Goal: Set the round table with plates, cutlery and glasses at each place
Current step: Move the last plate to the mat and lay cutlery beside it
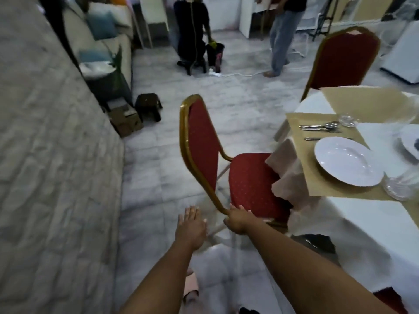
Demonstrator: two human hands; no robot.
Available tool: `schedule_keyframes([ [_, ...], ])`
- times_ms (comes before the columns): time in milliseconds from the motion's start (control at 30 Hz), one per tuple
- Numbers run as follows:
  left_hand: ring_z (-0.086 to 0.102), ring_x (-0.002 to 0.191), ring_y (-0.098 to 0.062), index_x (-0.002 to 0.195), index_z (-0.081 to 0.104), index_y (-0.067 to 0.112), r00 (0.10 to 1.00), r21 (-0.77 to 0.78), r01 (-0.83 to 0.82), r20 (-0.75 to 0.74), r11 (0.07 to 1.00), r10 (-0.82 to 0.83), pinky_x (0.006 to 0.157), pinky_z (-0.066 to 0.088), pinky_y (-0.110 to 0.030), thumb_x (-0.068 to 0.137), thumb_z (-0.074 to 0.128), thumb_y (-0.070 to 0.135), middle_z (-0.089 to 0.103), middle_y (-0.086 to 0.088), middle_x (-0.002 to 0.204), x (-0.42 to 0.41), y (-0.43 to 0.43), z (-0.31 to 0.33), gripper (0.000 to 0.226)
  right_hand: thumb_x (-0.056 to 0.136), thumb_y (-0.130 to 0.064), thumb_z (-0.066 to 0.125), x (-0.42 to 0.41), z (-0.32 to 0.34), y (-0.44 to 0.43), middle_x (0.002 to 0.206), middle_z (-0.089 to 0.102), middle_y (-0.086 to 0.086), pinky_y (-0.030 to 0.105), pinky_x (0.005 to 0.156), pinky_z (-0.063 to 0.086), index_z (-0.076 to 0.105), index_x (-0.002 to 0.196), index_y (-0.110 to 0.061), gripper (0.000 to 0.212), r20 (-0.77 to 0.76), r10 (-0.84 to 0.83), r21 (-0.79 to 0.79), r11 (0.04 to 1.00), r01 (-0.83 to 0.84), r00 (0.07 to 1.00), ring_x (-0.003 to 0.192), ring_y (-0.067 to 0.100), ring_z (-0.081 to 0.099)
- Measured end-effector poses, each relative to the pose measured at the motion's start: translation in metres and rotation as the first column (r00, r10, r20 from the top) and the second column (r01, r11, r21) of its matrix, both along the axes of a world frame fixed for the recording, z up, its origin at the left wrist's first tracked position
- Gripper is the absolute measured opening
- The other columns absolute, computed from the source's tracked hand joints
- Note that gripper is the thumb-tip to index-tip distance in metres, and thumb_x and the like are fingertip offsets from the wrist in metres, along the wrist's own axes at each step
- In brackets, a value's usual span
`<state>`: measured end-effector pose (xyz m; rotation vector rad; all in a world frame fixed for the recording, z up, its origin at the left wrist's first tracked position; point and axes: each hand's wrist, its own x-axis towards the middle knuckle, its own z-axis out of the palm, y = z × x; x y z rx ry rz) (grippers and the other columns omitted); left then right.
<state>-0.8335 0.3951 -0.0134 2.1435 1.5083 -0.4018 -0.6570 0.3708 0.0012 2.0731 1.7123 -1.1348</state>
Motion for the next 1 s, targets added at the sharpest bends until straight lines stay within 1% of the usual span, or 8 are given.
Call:
schedule_keyframes([
  [67, -0.003, 0.150, -0.024, 0.153, 0.005, 0.009, 0.998, -0.015, -0.065, -0.010, 0.998, 0.065, 0.121, 0.000, -0.043, 0.104, 0.014, 0.035, -0.003, -0.010, 0.162, -0.034, 0.008, -0.001, 0.057, 0.100, -0.037, 0.029, -0.034, -0.004, 0.022, 0.160, 0.019, 0.010, 0.053, 0.117, 0.017, 0.034, 0.148, -0.014, 0.054, 0.016, 0.091, -0.013, 0.996, -0.091, 0.996, 0.146, 0.037, 0.019],
  [133, -0.004, 0.150, -0.024, 0.153, 0.004, 0.008, 0.993, -0.035, -0.117, -0.028, 0.992, 0.116, 0.121, 0.000, -0.043, 0.104, 0.014, 0.036, -0.004, -0.010, 0.162, -0.065, 0.018, -0.002, 0.057, 0.100, -0.040, 0.028, -0.066, -0.005, 0.045, 0.158, 0.023, 0.012, 0.053, 0.117, 0.020, 0.037, 0.146, -0.013, 0.054, 0.035, 0.187, -0.031, 0.982, -0.186, 0.982, 0.146, 0.038, 0.020],
  [233, -0.006, 0.149, -0.024, 0.153, 0.002, 0.008, 0.980, -0.067, -0.195, -0.064, 0.979, 0.191, 0.121, -0.002, -0.042, 0.104, 0.013, 0.036, -0.008, -0.011, 0.161, -0.112, 0.042, -0.005, 0.058, 0.101, -0.044, 0.028, -0.113, -0.012, 0.088, 0.164, 0.008, 0.009, 0.049, 0.120, 0.015, 0.021, 0.154, -0.015, 0.061, 0.037, 0.241, -0.048, 0.970, -0.240, 0.970, 0.150, 0.033, 0.012],
  [300, -0.007, 0.149, -0.024, 0.153, 0.001, 0.008, 0.973, -0.080, -0.224, -0.074, 0.971, 0.219, 0.121, -0.003, -0.042, 0.104, 0.013, 0.036, -0.008, -0.011, 0.161, -0.138, 0.062, -0.007, 0.058, 0.102, -0.045, 0.027, -0.142, -0.012, 0.117, 0.165, 0.002, 0.007, 0.047, 0.122, 0.012, 0.015, 0.156, -0.016, 0.063, 0.037, 0.260, -0.042, 0.965, -0.258, 0.965, 0.151, 0.032, 0.006],
  [500, -0.006, 0.149, -0.024, 0.153, 0.002, 0.006, 0.958, -0.064, -0.279, -0.087, 0.958, 0.273, 0.121, -0.001, -0.043, 0.105, 0.015, 0.036, -0.006, -0.012, 0.161, -0.206, 0.146, -0.001, 0.058, 0.104, -0.041, 0.025, -0.217, -0.008, 0.211, 0.165, 0.001, 0.006, 0.049, 0.121, 0.010, 0.014, 0.156, -0.014, 0.060, 0.031, 0.333, 0.026, 0.942, -0.334, 0.942, 0.151, 0.031, 0.004],
  [733, -0.009, 0.149, -0.022, 0.153, -0.001, 0.009, 0.962, -0.033, -0.261, -0.096, 0.965, 0.257, 0.120, -0.003, -0.043, 0.104, 0.014, 0.038, -0.010, -0.009, 0.161, -0.246, 0.248, 0.018, 0.059, 0.104, -0.038, 0.023, -0.264, -0.004, 0.306, 0.165, 0.003, 0.006, 0.050, 0.119, 0.012, 0.015, 0.155, -0.012, 0.058, 0.025, 0.341, 0.091, 0.935, -0.342, 0.940, 0.150, 0.032, 0.005],
  [867, -0.010, 0.149, -0.022, 0.153, -0.001, 0.009, 0.968, -0.024, -0.244, -0.074, 0.970, 0.241, 0.120, -0.005, -0.044, 0.104, 0.014, 0.038, -0.011, -0.009, 0.161, -0.247, 0.310, 0.016, 0.059, 0.104, -0.038, 0.024, -0.265, -0.004, 0.357, 0.164, 0.004, 0.008, 0.051, 0.119, 0.013, 0.017, 0.154, -0.011, 0.058, 0.046, 0.328, 0.106, 0.938, -0.331, 0.944, 0.150, 0.033, 0.008],
  [1000, -0.008, 0.149, -0.023, 0.153, 0.001, 0.009, 0.980, -0.018, -0.193, -0.057, 0.981, 0.191, 0.120, -0.004, -0.044, 0.104, 0.014, 0.038, -0.008, -0.010, 0.161, -0.230, 0.380, 0.015, 0.058, 0.104, -0.039, 0.025, -0.248, -0.008, 0.418, 0.164, 0.003, 0.007, 0.050, 0.120, 0.013, 0.016, 0.155, -0.012, 0.058, 0.050, 0.273, 0.083, 0.957, -0.276, 0.961, 0.150, 0.032, 0.006],
])
